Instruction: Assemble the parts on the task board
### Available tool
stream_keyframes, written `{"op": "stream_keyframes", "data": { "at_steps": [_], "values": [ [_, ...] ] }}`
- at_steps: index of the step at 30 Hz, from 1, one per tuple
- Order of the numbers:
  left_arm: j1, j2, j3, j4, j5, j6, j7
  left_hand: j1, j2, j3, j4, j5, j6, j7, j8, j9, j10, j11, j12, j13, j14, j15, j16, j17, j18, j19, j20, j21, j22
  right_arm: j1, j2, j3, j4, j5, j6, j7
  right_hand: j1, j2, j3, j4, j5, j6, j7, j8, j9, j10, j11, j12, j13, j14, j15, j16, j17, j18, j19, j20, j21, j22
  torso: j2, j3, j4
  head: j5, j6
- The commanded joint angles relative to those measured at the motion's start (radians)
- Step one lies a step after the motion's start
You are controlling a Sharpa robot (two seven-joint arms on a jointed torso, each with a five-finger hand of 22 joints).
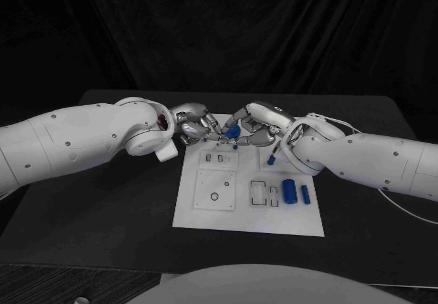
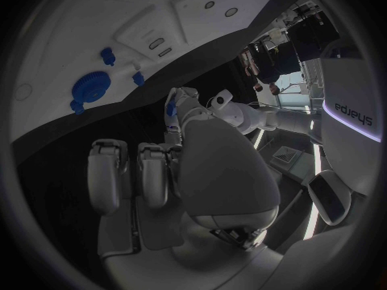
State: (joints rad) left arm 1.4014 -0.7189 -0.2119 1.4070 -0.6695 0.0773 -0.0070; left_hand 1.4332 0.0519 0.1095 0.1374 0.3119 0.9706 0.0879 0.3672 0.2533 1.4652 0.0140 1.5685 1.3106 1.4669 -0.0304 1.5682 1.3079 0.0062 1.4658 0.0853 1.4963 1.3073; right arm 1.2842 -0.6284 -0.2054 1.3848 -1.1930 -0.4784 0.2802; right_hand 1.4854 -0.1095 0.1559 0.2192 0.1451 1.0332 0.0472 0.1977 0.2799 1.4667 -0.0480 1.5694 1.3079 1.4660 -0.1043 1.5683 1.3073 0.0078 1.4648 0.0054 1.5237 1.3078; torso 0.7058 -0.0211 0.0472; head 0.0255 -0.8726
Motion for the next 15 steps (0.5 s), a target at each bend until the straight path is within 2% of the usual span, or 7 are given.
{"op": "stream_keyframes", "data": {
  "at_steps": [1,12,15],
  "values": [
    [-0.003,0.003,0.001,0.0,0.009,-0.022,0.034,0.02,0.005,0.018,-0.024,0.013,0.003,-0.008,0.013,0.01,0.106,-0.007,0.002,0.26,0.104,-0.008,0.003,0.263,0.016,0.045,-0.01,-0.003,0.234,0.001,-0.001,0.001,0.001,0.001,-0.002,-0.002,-0.001,0.01,-0.001,-0.005,0.006,0.007,-0.002,0.003,0.001,0.104,0.005,0.001,0.263,0.103,0.007,0.0,0.259,0.007,0.074,0.008,-0.005,0.243,0.0,-0.0006,0.0006,0.001,0.0],
    [-0.006,0.006,0.001,-0.003,0.009,-0.016,0.038,0.021,0.006,0.026,-0.031,0.027,-0.002,-0.008,0.023,0.016,0.106,-0.008,0.002,0.26,0.104,-0.009,0.003,0.263,0.016,0.043,-0.011,-0.006,0.233,0.001,0.001,0.001,0.001,0.001,0.0,-0.003,0.002,0.009,-0.001,-0.008,0.006,0.005,-0.001,0.003,0.002,0.104,0.006,0.001,0.263,0.103,0.008,-0.001,0.257,0.008,0.072,0.009,-0.008,0.242,0.0,-0.0006,0.0006,-0.001,0.0],
    [-0.006,0.006,0.001,-0.004,0.009,-0.011,0.036,0.017,0.006,0.034,-0.036,0.05,-0.009,-0.006,0.031,0.022,0.106,-0.007,0.002,0.26,0.104,-0.009,0.003,0.263,0.017,0.042,-0.012,-0.008,0.233,0.001,0.001,0.001,0.001,0.001,0.001,-0.003,0.003,0.008,-0.002,-0.011,0.006,-0.004,0.001,-0.001,0.001,0.104,0.008,0.001,0.263,0.103,0.009,-0.001,0.256,0.008,0.071,0.011,-0.01,0.242,0.0,-0.0005,0.0003,0.0,0.0]
  ]
}}
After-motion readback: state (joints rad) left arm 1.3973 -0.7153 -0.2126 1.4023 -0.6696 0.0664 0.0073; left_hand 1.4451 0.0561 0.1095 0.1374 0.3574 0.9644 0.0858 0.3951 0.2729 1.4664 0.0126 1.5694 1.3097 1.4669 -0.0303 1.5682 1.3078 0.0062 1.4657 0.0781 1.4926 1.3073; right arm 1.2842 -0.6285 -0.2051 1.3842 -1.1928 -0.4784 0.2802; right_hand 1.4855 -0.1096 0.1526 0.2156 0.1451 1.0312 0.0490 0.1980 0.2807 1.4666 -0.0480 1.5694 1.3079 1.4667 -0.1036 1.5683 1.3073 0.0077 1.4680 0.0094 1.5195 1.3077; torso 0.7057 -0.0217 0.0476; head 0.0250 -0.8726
